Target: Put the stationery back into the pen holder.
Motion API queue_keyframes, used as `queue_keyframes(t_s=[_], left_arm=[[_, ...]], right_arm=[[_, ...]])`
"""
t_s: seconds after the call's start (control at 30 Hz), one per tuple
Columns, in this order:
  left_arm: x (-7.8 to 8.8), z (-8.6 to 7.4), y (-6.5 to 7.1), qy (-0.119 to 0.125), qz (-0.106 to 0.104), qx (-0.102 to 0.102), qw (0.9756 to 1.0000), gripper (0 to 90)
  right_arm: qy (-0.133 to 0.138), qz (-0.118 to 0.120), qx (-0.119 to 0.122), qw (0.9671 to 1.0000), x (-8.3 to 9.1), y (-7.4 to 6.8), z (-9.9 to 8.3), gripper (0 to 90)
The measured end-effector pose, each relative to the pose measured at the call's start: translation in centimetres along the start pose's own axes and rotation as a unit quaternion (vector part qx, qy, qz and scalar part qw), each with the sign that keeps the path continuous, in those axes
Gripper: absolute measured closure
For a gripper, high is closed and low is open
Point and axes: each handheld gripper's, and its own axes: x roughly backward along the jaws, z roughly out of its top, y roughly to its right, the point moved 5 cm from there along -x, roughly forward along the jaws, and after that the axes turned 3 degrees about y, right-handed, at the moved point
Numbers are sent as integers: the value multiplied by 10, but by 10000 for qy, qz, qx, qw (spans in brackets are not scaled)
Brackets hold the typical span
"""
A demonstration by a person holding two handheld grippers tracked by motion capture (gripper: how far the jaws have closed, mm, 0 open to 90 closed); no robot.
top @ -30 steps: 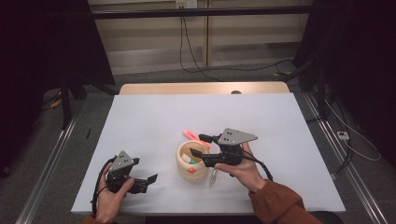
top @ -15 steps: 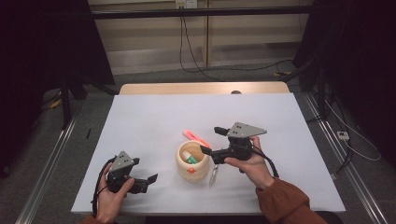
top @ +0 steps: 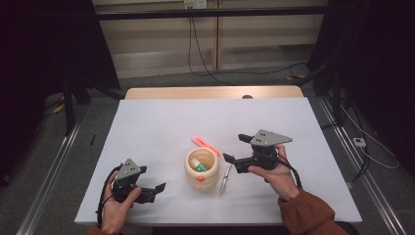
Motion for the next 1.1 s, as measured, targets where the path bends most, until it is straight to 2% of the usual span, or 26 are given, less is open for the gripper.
queue_keyframes(t_s=[0.13, 0.33, 0.4, 0.7, 0.83, 0.93, 1.1], left_arm=[[-1, 1, 1, -8, -12, 37, 10000, 59], [-1, 1, 3, -15, -44, 14, 10000, 59], [-1, 0, 2, 4, -48, 18, 10000, 59], [0, 0, 2, -9, -43, 9, 10000, 59], [0, 0, 1, -17, -37, 16, 10000, 59], [0, 0, 1, -19, -39, 16, 10000, 59], [0, 0, 1, -11, -45, 7, 10000, 59]], right_arm=[[-227, -58, -118, 9997, 10, 7, -13, 162], [-364, -104, -124, 9992, 18, 11, -24, 188], [-581, -102, -120, 9982, 20, 9, -28, 218], [-916, 319, -114, 9952, 20, -6, -43, 306], [-956, 443, -80, 9944, 16, -11, -45, 421], [-1051, 527, -55, 9930, 11, -15, -50, 551], [-1158, 719, 142, 9906, 6, -25, -53, 821]])
